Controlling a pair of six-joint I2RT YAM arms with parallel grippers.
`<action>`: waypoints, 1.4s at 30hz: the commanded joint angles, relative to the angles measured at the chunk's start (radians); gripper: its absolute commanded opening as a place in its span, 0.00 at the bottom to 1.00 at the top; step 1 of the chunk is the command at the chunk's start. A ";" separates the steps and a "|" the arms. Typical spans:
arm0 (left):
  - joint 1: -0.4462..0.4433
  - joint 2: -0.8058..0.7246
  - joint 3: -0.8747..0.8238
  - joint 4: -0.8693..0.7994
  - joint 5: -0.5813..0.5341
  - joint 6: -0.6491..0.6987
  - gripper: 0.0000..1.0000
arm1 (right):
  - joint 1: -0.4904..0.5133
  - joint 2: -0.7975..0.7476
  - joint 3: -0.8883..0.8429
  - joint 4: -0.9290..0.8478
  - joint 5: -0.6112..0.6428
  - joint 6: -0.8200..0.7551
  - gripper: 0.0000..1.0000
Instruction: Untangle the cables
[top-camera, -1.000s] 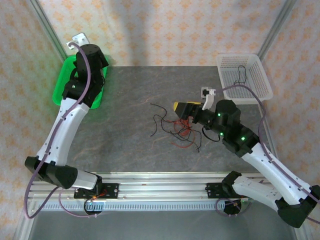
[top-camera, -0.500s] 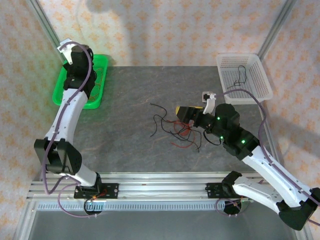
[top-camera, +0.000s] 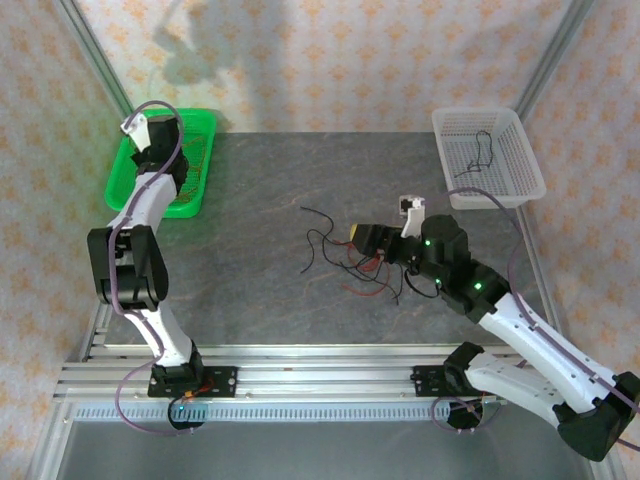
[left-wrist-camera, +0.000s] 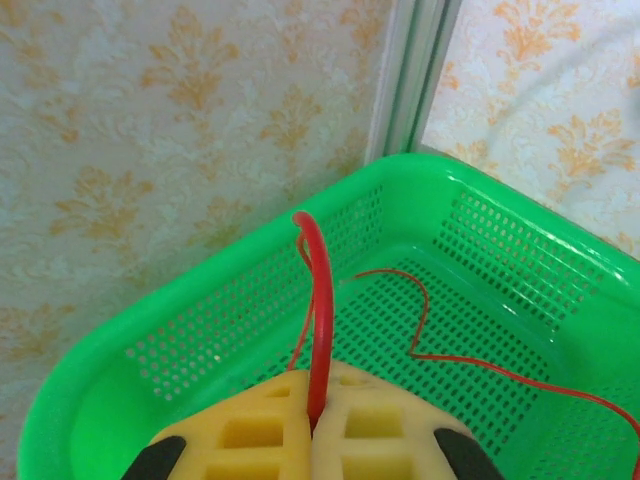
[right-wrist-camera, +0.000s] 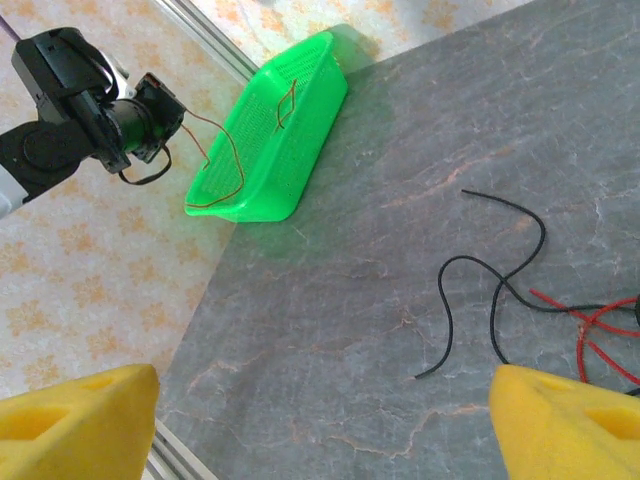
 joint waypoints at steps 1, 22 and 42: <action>0.004 0.049 -0.011 0.038 0.042 -0.042 0.00 | 0.003 -0.024 -0.013 0.015 0.021 0.016 0.85; 0.023 0.241 0.088 -0.055 0.140 -0.133 0.16 | 0.005 -0.080 -0.067 -0.001 0.053 0.041 0.85; 0.014 0.190 0.339 -0.298 0.432 -0.160 0.99 | 0.005 -0.041 -0.062 -0.030 0.081 0.047 0.85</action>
